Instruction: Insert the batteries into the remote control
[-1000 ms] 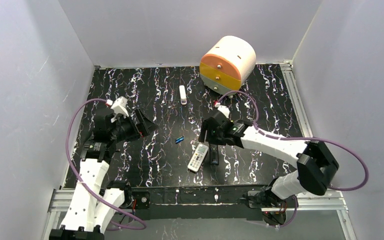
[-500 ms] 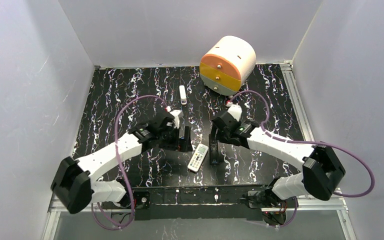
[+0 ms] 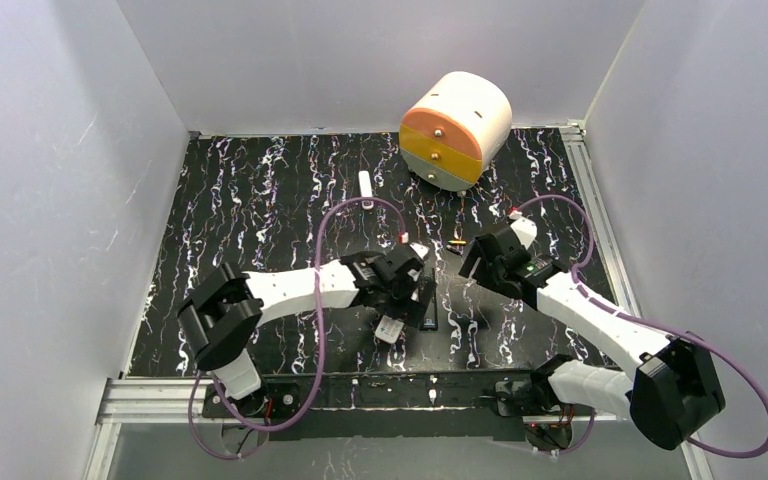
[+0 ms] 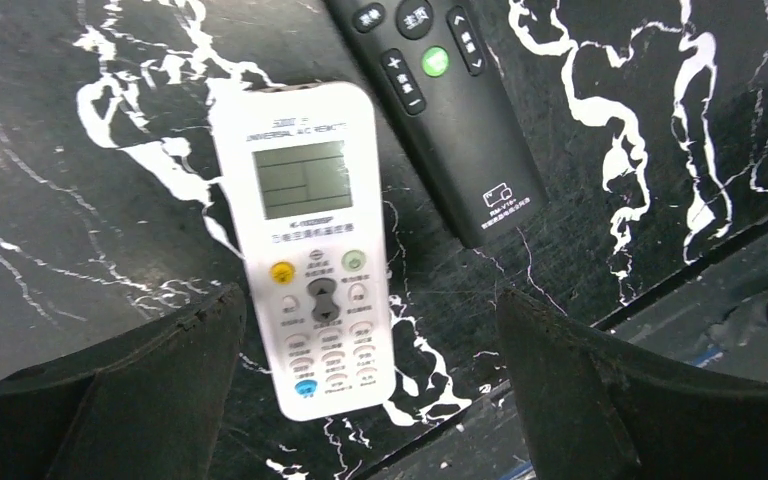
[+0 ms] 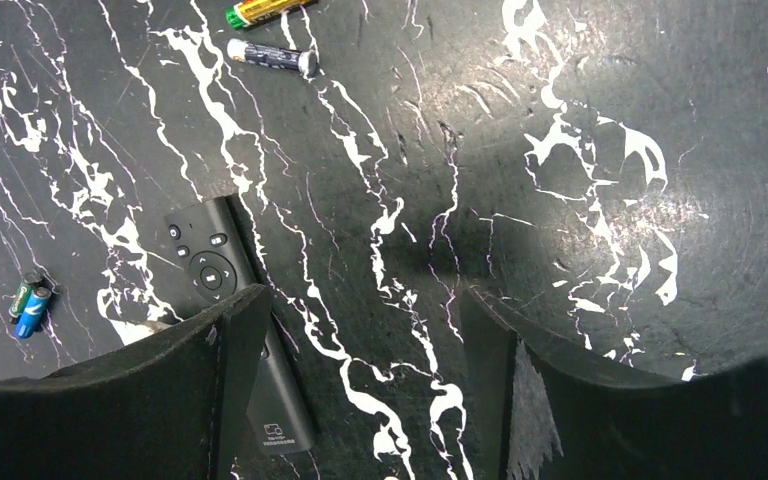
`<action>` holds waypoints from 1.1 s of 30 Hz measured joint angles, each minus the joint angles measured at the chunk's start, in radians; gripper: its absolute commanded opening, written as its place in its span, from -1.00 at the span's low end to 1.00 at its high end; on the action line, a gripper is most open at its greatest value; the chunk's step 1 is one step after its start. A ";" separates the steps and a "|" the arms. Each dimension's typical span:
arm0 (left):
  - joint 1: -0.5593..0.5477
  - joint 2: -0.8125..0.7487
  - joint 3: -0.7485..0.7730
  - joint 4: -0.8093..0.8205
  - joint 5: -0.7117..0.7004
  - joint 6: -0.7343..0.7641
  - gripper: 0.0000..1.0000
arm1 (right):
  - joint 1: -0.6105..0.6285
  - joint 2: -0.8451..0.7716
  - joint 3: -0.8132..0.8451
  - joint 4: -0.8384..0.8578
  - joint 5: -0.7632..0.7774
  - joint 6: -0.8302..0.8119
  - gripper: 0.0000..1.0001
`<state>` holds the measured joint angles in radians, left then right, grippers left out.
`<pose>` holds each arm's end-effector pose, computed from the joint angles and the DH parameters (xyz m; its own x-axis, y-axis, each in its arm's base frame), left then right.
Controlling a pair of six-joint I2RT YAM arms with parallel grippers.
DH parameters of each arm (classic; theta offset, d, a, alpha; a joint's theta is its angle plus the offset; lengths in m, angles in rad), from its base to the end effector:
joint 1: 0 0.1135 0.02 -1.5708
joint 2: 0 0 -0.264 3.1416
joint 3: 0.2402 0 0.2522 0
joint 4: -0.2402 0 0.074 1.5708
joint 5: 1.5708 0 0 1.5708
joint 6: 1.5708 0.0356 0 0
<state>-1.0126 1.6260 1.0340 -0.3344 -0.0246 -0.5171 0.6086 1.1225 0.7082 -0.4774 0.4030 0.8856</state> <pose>0.1793 -0.2855 0.2026 -0.7834 0.3215 -0.5319 0.5210 0.8064 -0.2799 0.1893 0.1149 0.2247 -0.6547 0.4119 -0.6338 0.2894 0.9112 0.2932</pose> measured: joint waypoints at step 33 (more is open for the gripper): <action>-0.068 0.169 0.138 -0.149 -0.197 0.053 -0.87 | -0.064 -0.092 -0.052 -0.035 -0.195 -0.016 0.72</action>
<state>-1.0809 1.7954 1.1725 -0.4831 -0.2214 -0.4644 0.5442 1.0309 0.6563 -0.5125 0.2077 0.8692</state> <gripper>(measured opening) 0.494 0.828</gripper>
